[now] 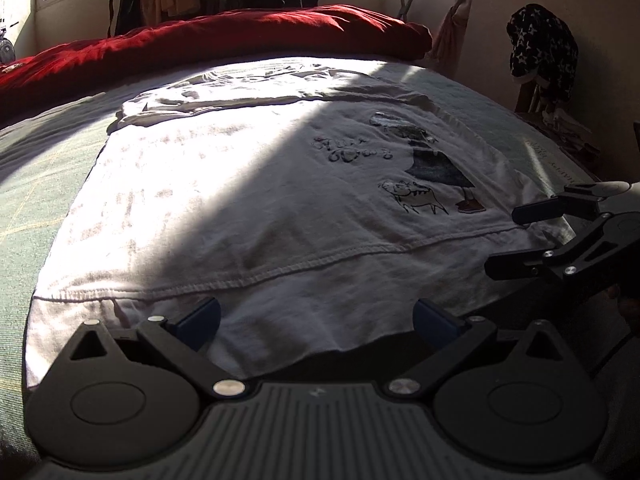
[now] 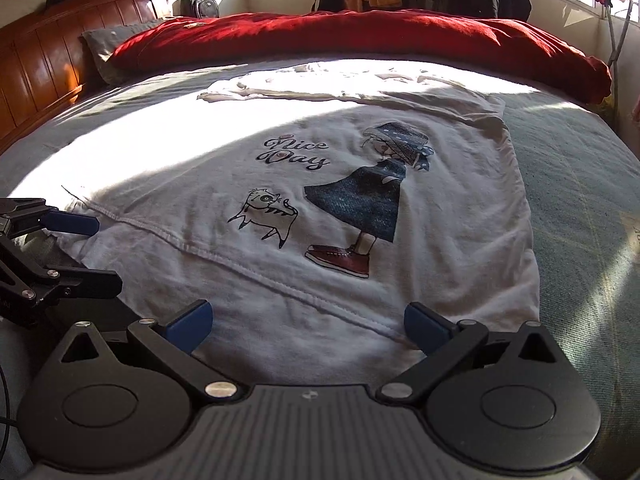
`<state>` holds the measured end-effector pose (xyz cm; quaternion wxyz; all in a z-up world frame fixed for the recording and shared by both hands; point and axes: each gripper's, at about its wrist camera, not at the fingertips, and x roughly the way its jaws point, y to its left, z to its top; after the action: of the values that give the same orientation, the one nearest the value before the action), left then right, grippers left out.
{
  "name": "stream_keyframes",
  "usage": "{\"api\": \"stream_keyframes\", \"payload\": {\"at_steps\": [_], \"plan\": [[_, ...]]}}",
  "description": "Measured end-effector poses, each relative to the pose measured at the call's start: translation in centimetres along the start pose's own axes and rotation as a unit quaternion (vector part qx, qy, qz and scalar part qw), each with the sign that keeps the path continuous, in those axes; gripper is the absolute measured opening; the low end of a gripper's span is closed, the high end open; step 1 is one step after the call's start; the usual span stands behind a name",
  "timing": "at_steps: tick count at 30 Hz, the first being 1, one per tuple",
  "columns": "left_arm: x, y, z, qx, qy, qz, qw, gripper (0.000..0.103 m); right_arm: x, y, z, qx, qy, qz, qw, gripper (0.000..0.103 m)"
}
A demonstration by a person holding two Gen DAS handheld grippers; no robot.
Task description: Fold clothes
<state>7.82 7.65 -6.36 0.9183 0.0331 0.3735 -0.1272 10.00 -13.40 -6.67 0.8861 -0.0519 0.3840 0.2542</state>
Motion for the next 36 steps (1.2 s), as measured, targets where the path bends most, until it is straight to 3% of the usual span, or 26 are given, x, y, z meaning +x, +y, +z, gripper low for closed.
{"api": "stream_keyframes", "payload": {"at_steps": [4, 8, 11, 17, 23, 26, 29, 36], "plan": [[-1.7, -0.7, 0.5, 0.059, -0.032, 0.038, 0.9970, 0.102, -2.1, -1.0, 1.0, -0.026, -0.017, 0.009, 0.999, 0.103], [-2.9, -2.9, 0.5, 0.158, -0.063, 0.075, 0.9825, 0.102, -4.9, -1.6, 2.3, -0.100, -0.051, -0.029, 0.993, 0.103], [-2.8, -5.7, -0.3, 0.255, -0.070, 0.103, 0.9590, 0.102, -5.9, -1.3, 2.6, -0.151, -0.062, -0.046, 0.986, 0.103], [-1.6, -9.6, -2.7, 0.392, -0.066, 0.138, 0.9073, 0.102, -5.0, 1.9, 0.5, -0.233, -0.057, -0.031, 0.970, 0.103], [-0.8, -11.0, -4.3, 0.464, -0.088, 0.172, 0.8644, 0.102, -2.3, 6.7, -2.7, -0.340, -0.051, -0.049, 0.938, 0.103], [-0.5, -11.2, -4.7, 0.483, -0.098, 0.179, 0.8514, 0.102, -1.4, 8.3, -3.4, -0.369, -0.055, -0.053, 0.926, 0.103], [-0.6, -11.2, -4.4, 0.484, -0.113, 0.188, 0.8469, 0.102, -1.0, 9.3, -3.7, -0.383, -0.063, -0.059, 0.920, 0.103], [-1.2, -11.1, -3.4, 0.472, -0.127, 0.187, 0.8523, 0.102, -0.4, 10.5, -3.5, -0.392, -0.095, -0.091, 0.911, 0.103]]}}
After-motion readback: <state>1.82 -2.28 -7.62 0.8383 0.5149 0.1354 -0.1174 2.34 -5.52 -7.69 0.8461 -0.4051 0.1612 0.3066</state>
